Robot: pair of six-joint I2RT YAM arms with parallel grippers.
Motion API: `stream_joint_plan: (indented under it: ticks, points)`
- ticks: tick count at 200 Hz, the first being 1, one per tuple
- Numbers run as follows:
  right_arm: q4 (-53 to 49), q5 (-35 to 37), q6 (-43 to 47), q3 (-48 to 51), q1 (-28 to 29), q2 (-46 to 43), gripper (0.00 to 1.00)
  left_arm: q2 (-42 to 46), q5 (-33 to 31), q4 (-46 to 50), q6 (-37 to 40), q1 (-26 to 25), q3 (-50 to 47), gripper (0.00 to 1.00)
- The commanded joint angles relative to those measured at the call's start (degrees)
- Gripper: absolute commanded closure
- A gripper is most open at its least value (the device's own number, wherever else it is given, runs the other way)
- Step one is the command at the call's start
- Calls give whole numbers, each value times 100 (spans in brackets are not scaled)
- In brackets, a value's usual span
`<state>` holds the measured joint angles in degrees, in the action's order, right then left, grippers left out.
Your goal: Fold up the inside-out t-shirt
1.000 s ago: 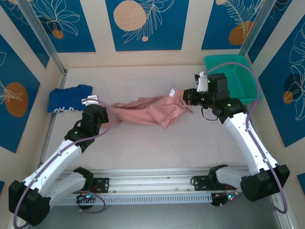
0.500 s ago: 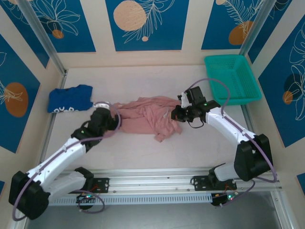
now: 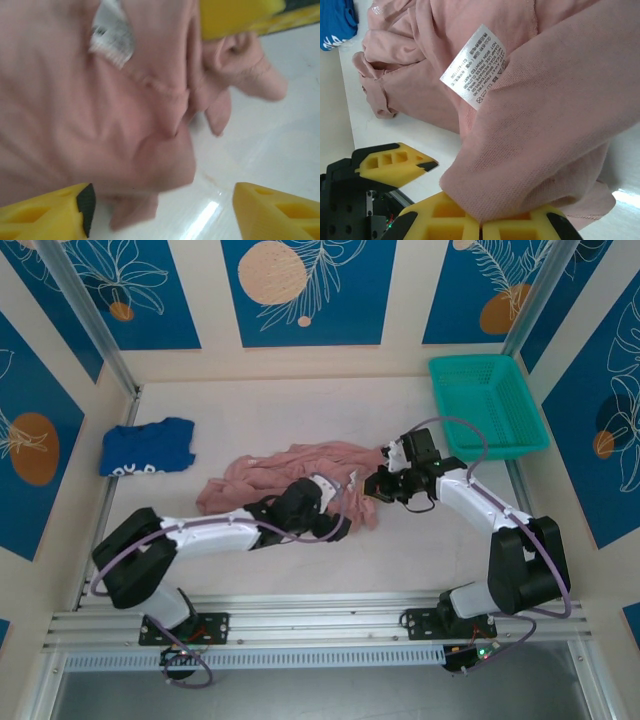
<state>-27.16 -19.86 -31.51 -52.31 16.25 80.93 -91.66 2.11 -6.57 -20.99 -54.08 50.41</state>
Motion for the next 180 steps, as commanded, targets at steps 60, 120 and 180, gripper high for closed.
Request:
stream_joint_plan:
  ticks: [60,120,180]
  points:
    - [-157,-178,170,318,-416,-335,86,-1402,220,-359,269,2,1400,64]
    - [-467,390,390,277,-582,-611,78,-630,83,-193,447,224,1048,96]
    - [-199,384,501,385,-325,-1338,58,1806,457,601,306,1429,-391,100]
